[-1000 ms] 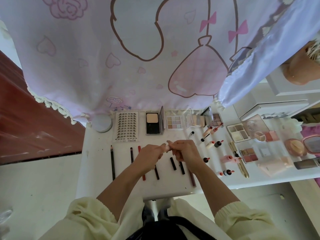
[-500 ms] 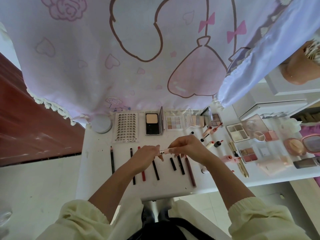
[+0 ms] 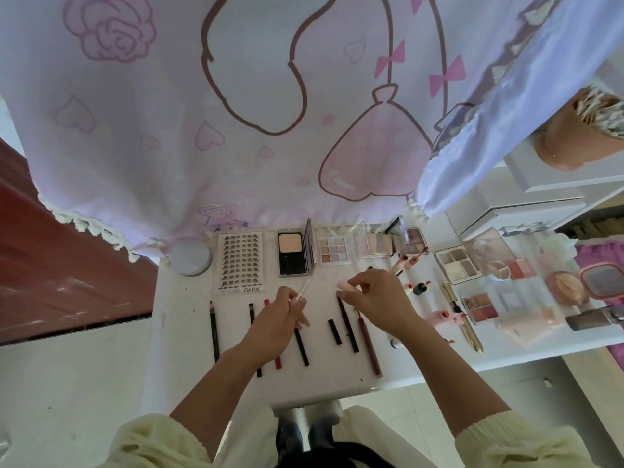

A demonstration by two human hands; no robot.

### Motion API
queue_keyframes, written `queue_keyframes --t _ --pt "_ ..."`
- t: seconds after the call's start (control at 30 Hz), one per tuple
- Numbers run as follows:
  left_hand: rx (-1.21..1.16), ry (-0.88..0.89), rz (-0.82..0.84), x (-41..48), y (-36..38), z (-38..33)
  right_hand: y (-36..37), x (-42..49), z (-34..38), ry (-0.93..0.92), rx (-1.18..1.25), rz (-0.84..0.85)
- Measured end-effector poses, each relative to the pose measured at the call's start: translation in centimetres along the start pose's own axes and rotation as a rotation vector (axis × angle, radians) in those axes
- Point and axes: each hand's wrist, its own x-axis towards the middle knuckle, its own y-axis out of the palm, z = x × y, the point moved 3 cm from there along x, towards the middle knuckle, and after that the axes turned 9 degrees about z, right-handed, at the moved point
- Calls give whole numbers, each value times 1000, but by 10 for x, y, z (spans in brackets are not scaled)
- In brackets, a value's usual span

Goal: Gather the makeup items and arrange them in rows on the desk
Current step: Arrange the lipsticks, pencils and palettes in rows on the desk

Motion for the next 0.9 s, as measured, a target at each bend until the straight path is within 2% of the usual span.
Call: queue_keyframes --t 0.1,0.2,0.27,0.5,0.73,0.9 --pt "-128 -19 -143 5 8 -1 15 3 -7 62 28 -6" --pt "-144 -20 -474 11 7 0 39 15 -14 104 20 52" --pt "-144 0 -560 16 5 2 51 25 -14 119 43 67" --pt "-170 37 -458 35 7 12 72 44 -15 144 -22 50" --pt "3 55 -360 47 8 10 79 53 -18 108 -110 62" --pt "30 64 -348 51 9 8 77 57 -16 93 -150 69"
